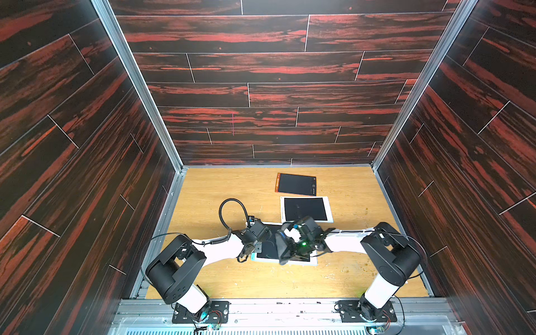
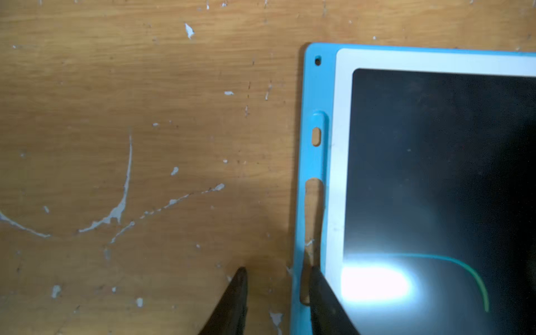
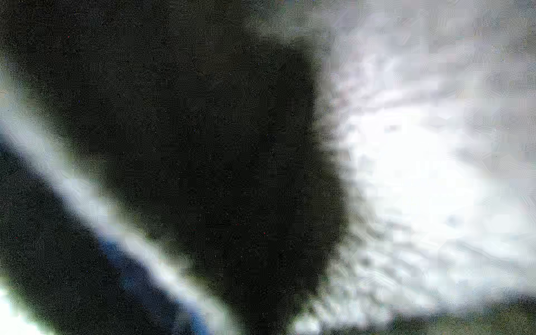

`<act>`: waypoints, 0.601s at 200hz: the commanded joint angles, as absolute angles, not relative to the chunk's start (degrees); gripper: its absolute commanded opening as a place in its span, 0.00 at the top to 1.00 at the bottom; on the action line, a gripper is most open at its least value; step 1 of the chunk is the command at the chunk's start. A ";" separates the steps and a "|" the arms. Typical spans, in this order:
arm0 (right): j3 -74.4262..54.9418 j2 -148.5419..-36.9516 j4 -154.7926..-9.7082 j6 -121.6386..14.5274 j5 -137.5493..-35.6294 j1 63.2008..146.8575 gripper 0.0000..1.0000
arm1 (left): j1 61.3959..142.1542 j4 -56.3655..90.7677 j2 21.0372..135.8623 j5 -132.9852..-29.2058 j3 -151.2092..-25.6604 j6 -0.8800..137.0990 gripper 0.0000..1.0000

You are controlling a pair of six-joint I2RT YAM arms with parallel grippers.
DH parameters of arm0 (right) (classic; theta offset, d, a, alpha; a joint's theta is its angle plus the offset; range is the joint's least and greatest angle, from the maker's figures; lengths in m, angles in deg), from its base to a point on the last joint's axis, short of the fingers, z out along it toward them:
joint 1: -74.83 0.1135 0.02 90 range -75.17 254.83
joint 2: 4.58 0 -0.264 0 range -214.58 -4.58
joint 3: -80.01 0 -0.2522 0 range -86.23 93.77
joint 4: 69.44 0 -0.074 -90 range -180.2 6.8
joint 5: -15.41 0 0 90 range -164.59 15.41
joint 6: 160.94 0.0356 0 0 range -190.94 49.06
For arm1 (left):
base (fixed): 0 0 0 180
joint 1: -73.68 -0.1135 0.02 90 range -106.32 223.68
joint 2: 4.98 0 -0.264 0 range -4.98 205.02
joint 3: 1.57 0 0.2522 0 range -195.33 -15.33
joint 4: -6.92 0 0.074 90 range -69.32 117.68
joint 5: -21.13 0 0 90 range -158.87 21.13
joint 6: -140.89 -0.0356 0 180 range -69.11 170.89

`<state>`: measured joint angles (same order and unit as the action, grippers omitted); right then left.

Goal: Wipe the drawing tablet
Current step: Wipe the dirt from the drawing tablet.

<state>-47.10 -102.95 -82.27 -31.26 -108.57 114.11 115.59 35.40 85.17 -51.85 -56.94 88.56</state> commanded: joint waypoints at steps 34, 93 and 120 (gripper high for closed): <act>-57.15 -102.97 -95.91 -28.69 -100.35 108.21 1.00 | 115.29 36.60 86.90 -51.91 -56.12 87.93 0.63; -59.03 -100.33 -101.51 -28.05 -94.99 105.20 1.00 | 115.16 36.11 87.37 -52.16 -56.02 87.89 0.63; -59.51 -98.74 -103.73 -28.05 -92.84 104.01 1.00 | 115.06 36.09 87.42 -52.32 -56.11 87.88 0.63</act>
